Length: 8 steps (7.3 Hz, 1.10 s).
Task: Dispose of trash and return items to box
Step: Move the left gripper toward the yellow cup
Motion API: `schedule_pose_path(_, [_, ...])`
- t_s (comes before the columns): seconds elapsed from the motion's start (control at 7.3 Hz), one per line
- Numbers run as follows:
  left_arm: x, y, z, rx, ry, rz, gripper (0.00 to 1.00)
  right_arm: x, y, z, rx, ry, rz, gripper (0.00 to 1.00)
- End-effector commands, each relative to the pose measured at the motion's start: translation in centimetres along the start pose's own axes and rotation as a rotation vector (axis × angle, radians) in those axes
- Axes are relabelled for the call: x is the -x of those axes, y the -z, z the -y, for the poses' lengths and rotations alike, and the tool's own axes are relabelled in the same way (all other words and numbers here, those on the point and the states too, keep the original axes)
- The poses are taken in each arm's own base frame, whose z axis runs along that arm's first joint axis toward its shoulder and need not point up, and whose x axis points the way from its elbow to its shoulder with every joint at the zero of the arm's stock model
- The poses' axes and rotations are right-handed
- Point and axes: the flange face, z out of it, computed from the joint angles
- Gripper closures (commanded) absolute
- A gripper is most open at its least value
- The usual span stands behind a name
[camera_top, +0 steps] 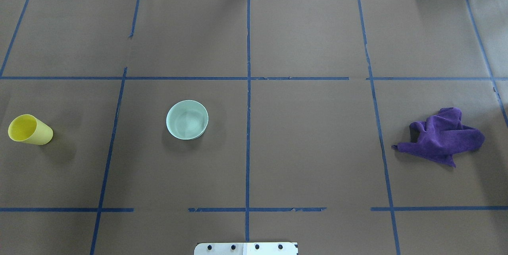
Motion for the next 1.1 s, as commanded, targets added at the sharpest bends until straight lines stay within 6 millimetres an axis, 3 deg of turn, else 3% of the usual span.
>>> schedule_pose_path(0.0, [-0.3, 0.4, 0.8, -0.010, -0.011, 0.003, 0.00, 0.0, 0.0, 0.0, -0.001, 0.001, -0.001, 0.00])
schedule_pose_path(0.41, [-1.1, 1.1, 1.7, -0.049, -0.063, 0.014, 0.00, 1.0, 1.0, 0.6, -0.022, 0.024, -0.005, 0.00])
schedule_pose_path(0.68, [-2.3, 2.7, 4.6, -0.188, -0.200, 0.035, 0.00, 4.6, 5.0, 2.8, -0.107, 0.104, -0.025, 0.00])
schedule_pose_path(0.82, [-3.2, 4.1, 6.8, -0.308, -0.317, 0.053, 0.00, 5.5, 5.9, 4.1, -0.129, 0.120, -0.008, 0.00])
schedule_pose_path(0.96, [-3.9, 4.7, 7.2, -0.381, -0.393, 0.064, 0.00, 6.6, 6.8, 4.1, -0.152, 0.129, 0.019, 0.00])
